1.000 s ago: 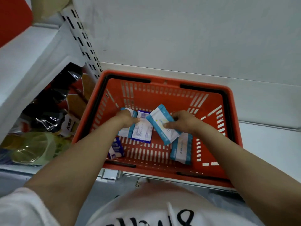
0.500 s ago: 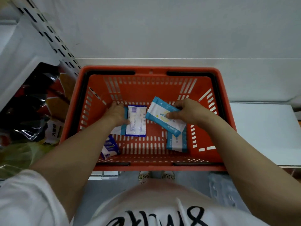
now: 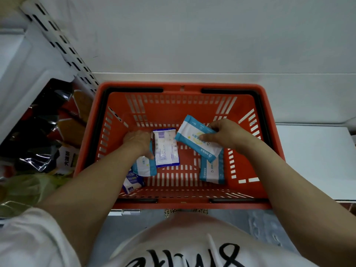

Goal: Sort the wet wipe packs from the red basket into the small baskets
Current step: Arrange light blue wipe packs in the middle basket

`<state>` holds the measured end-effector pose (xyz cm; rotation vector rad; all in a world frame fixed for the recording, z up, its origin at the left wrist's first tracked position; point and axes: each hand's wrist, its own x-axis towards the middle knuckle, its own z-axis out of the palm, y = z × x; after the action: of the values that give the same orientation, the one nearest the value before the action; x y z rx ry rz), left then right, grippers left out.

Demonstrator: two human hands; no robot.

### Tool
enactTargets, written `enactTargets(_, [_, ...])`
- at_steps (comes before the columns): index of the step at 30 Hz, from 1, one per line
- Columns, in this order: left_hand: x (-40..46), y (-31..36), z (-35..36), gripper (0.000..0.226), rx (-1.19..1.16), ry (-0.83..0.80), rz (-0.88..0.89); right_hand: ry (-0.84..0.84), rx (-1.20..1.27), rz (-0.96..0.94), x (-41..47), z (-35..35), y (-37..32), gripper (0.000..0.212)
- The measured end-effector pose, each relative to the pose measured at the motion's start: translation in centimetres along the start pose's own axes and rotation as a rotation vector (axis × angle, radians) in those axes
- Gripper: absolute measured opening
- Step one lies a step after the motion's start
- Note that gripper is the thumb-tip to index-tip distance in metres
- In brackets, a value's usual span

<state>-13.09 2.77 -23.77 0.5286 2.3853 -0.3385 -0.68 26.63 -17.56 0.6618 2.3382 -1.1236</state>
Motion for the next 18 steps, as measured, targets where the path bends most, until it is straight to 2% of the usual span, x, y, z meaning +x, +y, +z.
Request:
enactTargets(3, [-0.5,0.0,-2.3,0.06,-0.148,-0.097,-0.027,0.048,0.079,0.001,-0.2,-0.4,0.4,0.026])
enactTargets(5, [-0.8,-0.5,-4.1,0.056,-0.356,-0.12,-0.029,0.076,0.197,-0.018,-0.5,-0.7,0.6,0.024])
enactTargets(8, [-2.3,-1.4,-5.8,0.051,-0.787,-0.046,0.014,0.147,0.37,-0.053,-1.2,-1.0,0.4,0.026])
enactTargets(11, [-4.6,-1.4,-5.9,0.035,-1.065,0.02,0.094,0.223,0.471,-0.086,-2.1,-0.9,-0.1,0.03])
enactTargets(13, [-6.0,-1.0,-5.7,0.03,-1.171,0.042,0.122,0.242,0.504,-0.096,-2.7,-0.6,-0.5,0.032])
enactTargets(18, [-8.5,-0.7,-5.7,0.038,-1.296,0.021,0.153,0.261,0.595,-0.094,-4.9,0.6,-1.4,0.033])
